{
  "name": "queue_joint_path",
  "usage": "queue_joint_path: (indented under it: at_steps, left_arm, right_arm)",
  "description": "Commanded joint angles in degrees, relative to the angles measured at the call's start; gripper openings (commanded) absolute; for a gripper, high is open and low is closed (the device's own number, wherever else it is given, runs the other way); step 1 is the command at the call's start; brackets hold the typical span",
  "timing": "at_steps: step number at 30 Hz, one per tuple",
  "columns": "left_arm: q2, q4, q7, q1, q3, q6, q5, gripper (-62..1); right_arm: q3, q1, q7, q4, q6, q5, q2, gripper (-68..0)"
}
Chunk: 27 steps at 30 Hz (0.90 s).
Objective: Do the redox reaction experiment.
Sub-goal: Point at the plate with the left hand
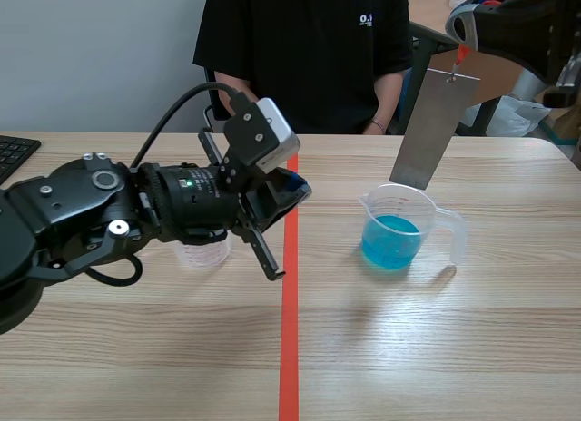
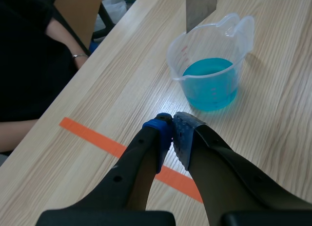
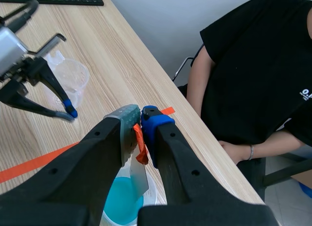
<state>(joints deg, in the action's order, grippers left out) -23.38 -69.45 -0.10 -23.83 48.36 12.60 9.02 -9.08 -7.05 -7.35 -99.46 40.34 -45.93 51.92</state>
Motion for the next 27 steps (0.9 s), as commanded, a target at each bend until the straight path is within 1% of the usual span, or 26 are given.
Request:
queue_joint_path:
  at_steps: [1,4,10,14,17,19,21,25,27]
  left_arm:
    - [1.7,0.1,-1.4,-1.7,1.2,-0.1,0.3,-56.0]
    - [4.4,3.3,-2.0,-4.0,3.1,-0.1,0.3,-56.0]
    - [9.3,9.1,-3.9,-7.0,3.8,-0.1,-1.2,-56.0]
    - [12.2,12.4,-5.0,-8.5,3.8,-1.6,-2.3,-56.0]
    - [13.7,14.2,-5.6,-9.3,3.8,-1.9,-2.9,-56.0]
    - [14.7,15.5,-6.1,-9.6,3.8,-3.0,-2.8,-56.0]
    - [15.4,16.5,-7.0,-9.7,3.8,-3.1,-3.0,-56.0]
    - [17.0,18.1,-7.9,-9.7,3.8,-3.1,-5.7,-56.0]
    - [17.7,18.8,-7.9,-9.7,3.8,-3.3,-5.9,-56.0]
  right_arm:
    - [0.5,-0.9,0.9,-0.3,-0.2,-0.8,0.7,-66.0]
    - [0.5,-0.9,1.1,-0.3,-0.2,-0.8,0.7,-66.0]
    - [0.5,-0.9,1.3,-0.3,-0.2,-0.8,0.7,-66.0]
    - [0.5,-0.9,1.3,-0.3,-0.2,-0.8,0.7,-66.0]
    - [0.5,-0.9,1.3,-0.3,-0.2,-0.8,0.7,-66.0]
    - [0.5,-0.9,1.3,-0.3,-0.2,-0.8,0.7,-66.0]
    - [0.5,-0.9,1.3,-0.3,-0.2,-0.8,0.7,-66.0]
    - [0.5,-0.9,1.3,-0.3,-0.2,-0.8,0.7,-66.0]
    - [0.5,-0.9,1.3,-0.3,-0.2,-0.8,0.7,-66.0]
